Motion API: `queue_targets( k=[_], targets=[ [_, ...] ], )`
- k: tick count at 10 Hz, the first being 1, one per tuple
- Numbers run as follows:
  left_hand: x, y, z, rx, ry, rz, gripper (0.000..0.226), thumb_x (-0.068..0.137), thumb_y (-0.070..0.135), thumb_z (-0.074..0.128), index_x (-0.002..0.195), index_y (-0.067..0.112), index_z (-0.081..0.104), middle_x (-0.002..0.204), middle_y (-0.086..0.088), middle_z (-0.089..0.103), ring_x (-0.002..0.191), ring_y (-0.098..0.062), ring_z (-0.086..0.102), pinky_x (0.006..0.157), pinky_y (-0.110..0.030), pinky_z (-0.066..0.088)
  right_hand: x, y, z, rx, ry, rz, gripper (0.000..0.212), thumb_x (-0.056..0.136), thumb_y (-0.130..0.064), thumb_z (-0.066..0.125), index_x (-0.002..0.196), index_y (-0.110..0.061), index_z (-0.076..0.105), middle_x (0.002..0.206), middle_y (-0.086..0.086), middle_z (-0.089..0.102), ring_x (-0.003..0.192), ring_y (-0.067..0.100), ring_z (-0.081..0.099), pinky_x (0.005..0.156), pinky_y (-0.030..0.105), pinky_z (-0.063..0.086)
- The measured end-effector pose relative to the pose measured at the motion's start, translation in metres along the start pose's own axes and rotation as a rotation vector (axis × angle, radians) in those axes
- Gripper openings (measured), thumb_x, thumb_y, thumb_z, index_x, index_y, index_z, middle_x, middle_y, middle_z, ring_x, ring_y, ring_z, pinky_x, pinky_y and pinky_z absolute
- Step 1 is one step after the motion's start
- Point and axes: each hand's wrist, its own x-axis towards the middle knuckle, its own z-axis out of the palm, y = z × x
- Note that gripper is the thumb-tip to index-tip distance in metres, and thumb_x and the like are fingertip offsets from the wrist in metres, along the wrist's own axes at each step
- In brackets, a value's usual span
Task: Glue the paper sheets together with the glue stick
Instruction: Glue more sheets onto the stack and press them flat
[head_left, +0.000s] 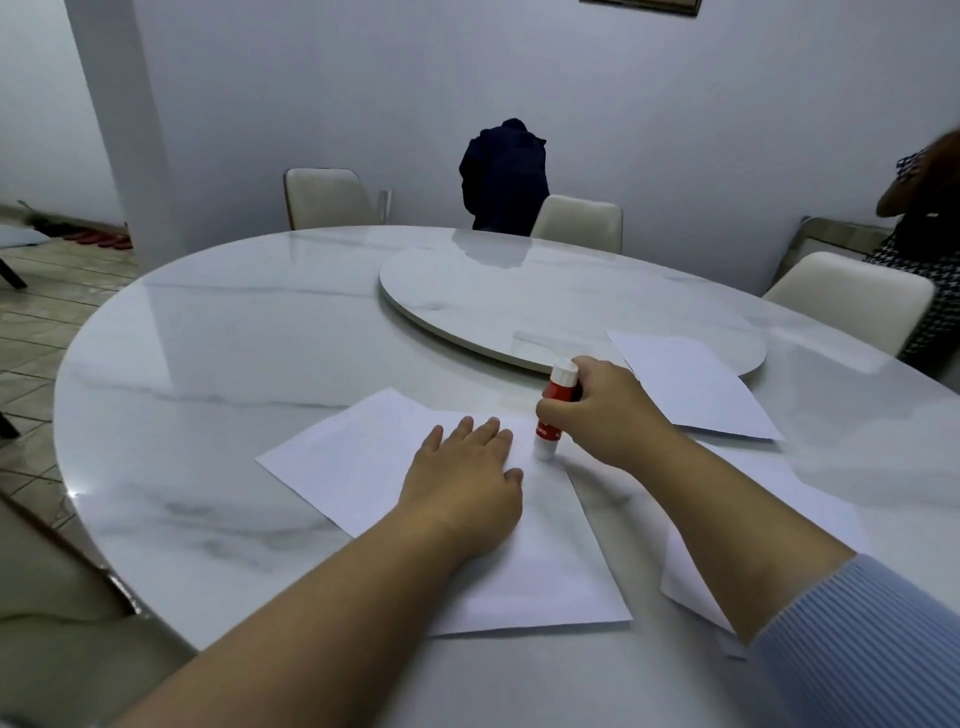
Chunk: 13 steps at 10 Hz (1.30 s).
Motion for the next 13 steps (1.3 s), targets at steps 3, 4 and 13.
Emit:
queue_targets(
  k=[3,4,13],
  targets=[
    [0.000,-0.001,0.001,-0.001,0.005,0.009,0.054,0.098,0.033,0.024,0.150,0.021,0.015,0.160,0.005,0.008,0.148,-0.014,0.003,0.120,-0.037,0.000,-0.080,0.003,-0.023,0.010,-0.046,-0.039,0.019,0.069,-0.022,0.066,0.083,-0.011,0.060,0.082,0.007,0.067,0.078,0.029,0.062,0.072,0.043,0.052],
    [-0.001,-0.001,0.002,0.020,-0.006,0.012,0.055,0.098,0.037,0.022,0.150,0.021,0.014,0.161,0.005,0.007,0.148,-0.015,0.002,0.120,-0.038,0.000,-0.106,0.008,-0.027,0.068,-0.057,-0.053,0.013,0.068,-0.021,0.067,0.078,-0.015,0.061,0.075,0.004,0.066,0.064,0.018,0.055,0.061,0.036,0.047],
    [-0.043,-0.004,-0.017,-0.018,-0.130,0.170,0.060,0.095,0.048,0.034,0.149,0.036,0.011,0.158,0.021,0.004,0.144,0.001,0.000,0.117,-0.025,-0.005,-0.040,0.016,-0.010,0.349,0.177,-0.072,0.022,0.091,-0.021,0.052,0.088,0.000,0.055,0.065,0.001,0.066,0.051,0.010,0.055,0.055,0.025,0.047]
  ],
)
